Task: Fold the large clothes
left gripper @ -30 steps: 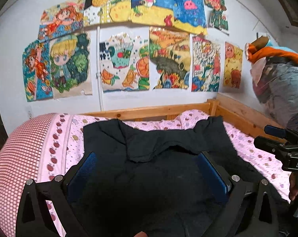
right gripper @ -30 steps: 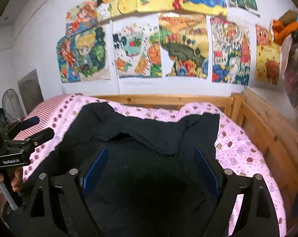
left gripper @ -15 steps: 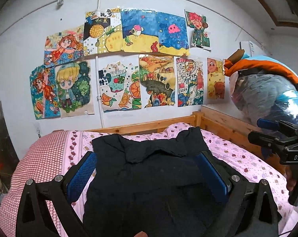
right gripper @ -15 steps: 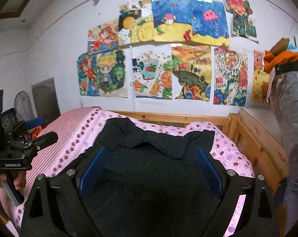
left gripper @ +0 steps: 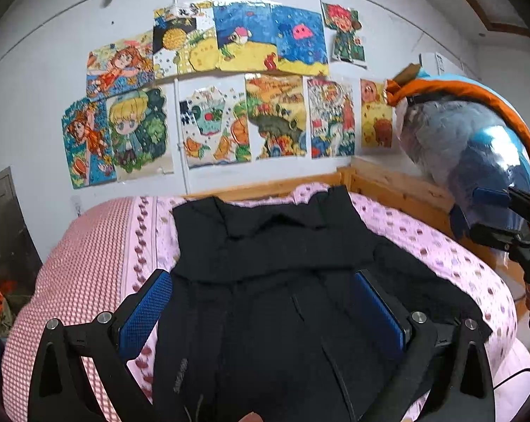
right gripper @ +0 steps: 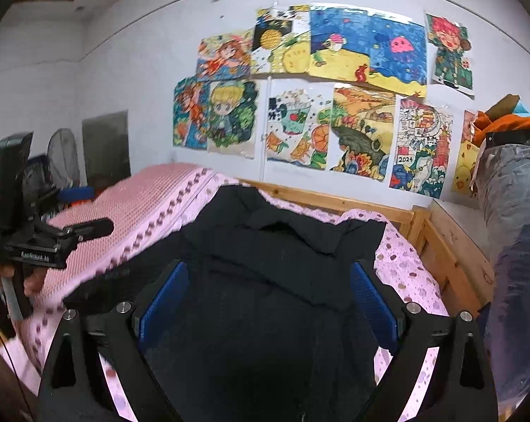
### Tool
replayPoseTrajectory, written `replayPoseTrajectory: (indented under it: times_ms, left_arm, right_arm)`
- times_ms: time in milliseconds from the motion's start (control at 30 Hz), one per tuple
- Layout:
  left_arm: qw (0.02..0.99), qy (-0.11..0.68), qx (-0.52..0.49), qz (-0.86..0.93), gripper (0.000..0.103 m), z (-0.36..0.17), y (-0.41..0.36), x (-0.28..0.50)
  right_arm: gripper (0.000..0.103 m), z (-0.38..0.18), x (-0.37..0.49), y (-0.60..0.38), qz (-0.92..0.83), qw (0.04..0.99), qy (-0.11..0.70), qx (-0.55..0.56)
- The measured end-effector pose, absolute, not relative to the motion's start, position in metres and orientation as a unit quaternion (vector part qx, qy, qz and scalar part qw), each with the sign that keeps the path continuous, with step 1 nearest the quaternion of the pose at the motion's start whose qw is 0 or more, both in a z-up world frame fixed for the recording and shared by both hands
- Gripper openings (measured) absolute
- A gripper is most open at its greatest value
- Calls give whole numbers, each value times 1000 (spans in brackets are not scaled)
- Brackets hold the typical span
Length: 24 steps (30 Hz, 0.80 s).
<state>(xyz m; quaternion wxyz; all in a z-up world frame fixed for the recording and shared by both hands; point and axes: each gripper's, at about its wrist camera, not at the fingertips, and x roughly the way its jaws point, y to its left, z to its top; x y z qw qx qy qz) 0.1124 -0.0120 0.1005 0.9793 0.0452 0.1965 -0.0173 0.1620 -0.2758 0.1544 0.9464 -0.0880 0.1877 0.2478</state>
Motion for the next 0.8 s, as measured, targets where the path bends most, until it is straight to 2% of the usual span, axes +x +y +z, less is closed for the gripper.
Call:
replayPoseTrajectory:
  times_ms: [467, 800]
  left_arm:
    - [950, 290, 88, -74, 103, 20, -2, 97]
    - [929, 317, 157, -111, 103, -15, -14, 69]
  right_arm:
    - [91, 67, 154, -292, 261, 905, 312, -120]
    - [91, 22, 151, -289, 266, 871, 389, -138]
